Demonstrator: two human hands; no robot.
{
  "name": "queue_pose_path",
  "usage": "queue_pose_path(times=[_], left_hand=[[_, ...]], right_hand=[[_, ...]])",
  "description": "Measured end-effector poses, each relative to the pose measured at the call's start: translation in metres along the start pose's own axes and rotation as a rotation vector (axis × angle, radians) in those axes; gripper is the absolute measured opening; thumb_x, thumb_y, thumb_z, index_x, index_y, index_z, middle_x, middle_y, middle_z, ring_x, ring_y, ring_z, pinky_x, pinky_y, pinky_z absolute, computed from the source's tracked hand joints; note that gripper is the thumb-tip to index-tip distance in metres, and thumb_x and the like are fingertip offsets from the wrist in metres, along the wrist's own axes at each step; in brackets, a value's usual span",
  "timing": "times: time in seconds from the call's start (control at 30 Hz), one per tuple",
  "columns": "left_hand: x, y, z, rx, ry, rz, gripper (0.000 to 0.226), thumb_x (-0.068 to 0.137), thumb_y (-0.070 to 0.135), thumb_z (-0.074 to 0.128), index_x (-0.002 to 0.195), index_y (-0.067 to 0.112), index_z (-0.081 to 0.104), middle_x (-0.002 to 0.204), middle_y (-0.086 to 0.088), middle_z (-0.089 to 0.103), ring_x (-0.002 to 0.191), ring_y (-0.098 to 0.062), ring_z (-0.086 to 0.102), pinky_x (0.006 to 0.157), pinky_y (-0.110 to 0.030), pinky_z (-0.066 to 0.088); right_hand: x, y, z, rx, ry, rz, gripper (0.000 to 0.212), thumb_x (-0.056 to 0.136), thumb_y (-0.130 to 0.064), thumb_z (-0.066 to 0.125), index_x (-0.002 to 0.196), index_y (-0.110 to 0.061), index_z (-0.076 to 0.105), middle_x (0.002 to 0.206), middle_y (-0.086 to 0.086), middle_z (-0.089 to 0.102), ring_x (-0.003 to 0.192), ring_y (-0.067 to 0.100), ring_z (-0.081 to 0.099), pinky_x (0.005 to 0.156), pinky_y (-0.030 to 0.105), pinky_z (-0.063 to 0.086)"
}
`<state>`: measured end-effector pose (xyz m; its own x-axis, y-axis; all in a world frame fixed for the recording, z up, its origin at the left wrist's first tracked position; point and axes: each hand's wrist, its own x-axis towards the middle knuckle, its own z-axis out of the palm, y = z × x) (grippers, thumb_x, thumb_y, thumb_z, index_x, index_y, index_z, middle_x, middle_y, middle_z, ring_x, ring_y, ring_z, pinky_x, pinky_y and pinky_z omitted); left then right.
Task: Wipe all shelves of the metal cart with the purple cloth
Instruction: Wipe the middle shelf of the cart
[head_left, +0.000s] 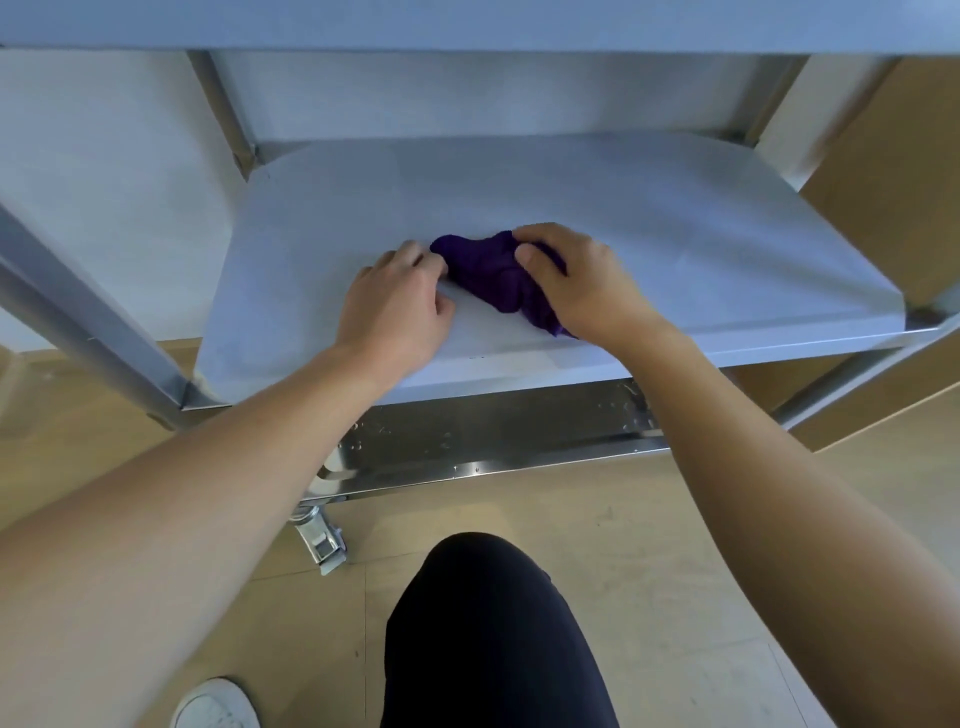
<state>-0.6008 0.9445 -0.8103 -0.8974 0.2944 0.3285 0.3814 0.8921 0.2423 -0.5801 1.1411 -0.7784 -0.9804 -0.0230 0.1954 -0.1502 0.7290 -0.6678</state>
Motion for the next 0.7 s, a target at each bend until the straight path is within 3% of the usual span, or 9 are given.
queue_pose_path(times=[0.1, 0.17, 0.23, 0.33, 0.47, 0.53, 0.7], left_hand=[[0.001, 0.000, -0.001, -0.004, -0.009, -0.015, 0.029, 0.089, 0.013, 0.045, 0.112, 0.008, 0.062, 0.115, -0.009, 0.057, 0.102, -0.031, 0.054, 0.081, -0.039, 0.043], [0.005, 0.003, -0.001, -0.030, -0.008, -0.053, 0.029, 0.094, 0.018, 0.043, 0.112, 0.006, 0.062, 0.118, -0.011, 0.056, 0.107, -0.031, 0.052, 0.085, -0.040, 0.044], [0.012, 0.014, 0.002, -0.024, -0.046, -0.118, 0.034, 0.100, 0.028, 0.038, 0.109, 0.005, 0.062, 0.122, -0.013, 0.051, 0.113, -0.033, 0.048, 0.090, -0.043, 0.041], [0.020, 0.033, 0.010, 0.006, -0.125, -0.220, 0.043, 0.101, 0.041, 0.034, 0.109, 0.006, 0.058, 0.126, -0.016, 0.043, 0.117, -0.036, 0.041, 0.095, -0.045, 0.035], [0.020, 0.042, 0.018, -0.091, -0.036, -0.209, 0.036, 0.101, 0.035, 0.036, 0.116, 0.006, 0.052, 0.125, -0.017, 0.049, 0.117, -0.036, 0.042, 0.092, -0.043, 0.035], [0.021, 0.044, 0.017, -0.294, 0.005, -0.166, 0.032, 0.101, 0.029, 0.038, 0.124, 0.010, 0.048, 0.122, -0.014, 0.056, 0.113, -0.034, 0.048, 0.088, -0.041, 0.038], [0.024, 0.057, 0.004, -0.892, -0.025, -0.263, 0.024, 0.099, 0.016, 0.042, 0.123, 0.019, 0.045, 0.098, 0.007, 0.059, 0.084, -0.009, 0.061, 0.071, -0.017, 0.049]], right_hand=[[0.005, 0.004, 0.000, -0.058, 0.144, 0.056, 0.030, 0.100, -0.028, 0.049, 0.123, -0.017, 0.064, 0.128, 0.002, 0.060, 0.117, 0.020, 0.055, 0.092, 0.018, 0.036], [0.010, 0.011, 0.001, -0.309, 0.098, 0.194, 0.042, 0.098, -0.046, 0.047, 0.120, -0.013, 0.062, 0.130, 0.010, 0.055, 0.122, 0.031, 0.048, 0.100, 0.032, 0.035], [0.012, 0.012, 0.005, -0.477, -0.005, 0.323, 0.055, 0.095, -0.061, 0.038, 0.098, -0.011, 0.059, 0.112, 0.012, 0.055, 0.118, 0.036, 0.043, 0.096, 0.039, 0.035], [0.013, 0.008, 0.015, -0.487, -0.014, 0.249, 0.044, 0.101, -0.050, 0.033, 0.089, -0.010, 0.050, 0.095, 0.009, 0.048, 0.110, 0.036, 0.047, 0.093, 0.037, 0.033], [0.011, 0.011, 0.020, -0.342, 0.060, 0.160, 0.035, 0.101, -0.034, 0.040, 0.112, -0.002, 0.049, 0.111, 0.017, 0.060, 0.109, 0.036, 0.049, 0.085, 0.036, 0.034], [0.006, 0.009, 0.019, -0.197, 0.090, 0.107, 0.027, 0.100, -0.023, 0.042, 0.115, -0.002, 0.046, 0.114, 0.016, 0.061, 0.107, 0.037, 0.050, 0.077, 0.034, 0.032], [-0.010, 0.003, 0.014, 0.125, 0.163, 0.037, 0.027, 0.097, -0.010, 0.043, 0.124, -0.005, 0.043, 0.123, 0.008, 0.057, 0.109, 0.026, 0.055, 0.092, 0.037, 0.044]])
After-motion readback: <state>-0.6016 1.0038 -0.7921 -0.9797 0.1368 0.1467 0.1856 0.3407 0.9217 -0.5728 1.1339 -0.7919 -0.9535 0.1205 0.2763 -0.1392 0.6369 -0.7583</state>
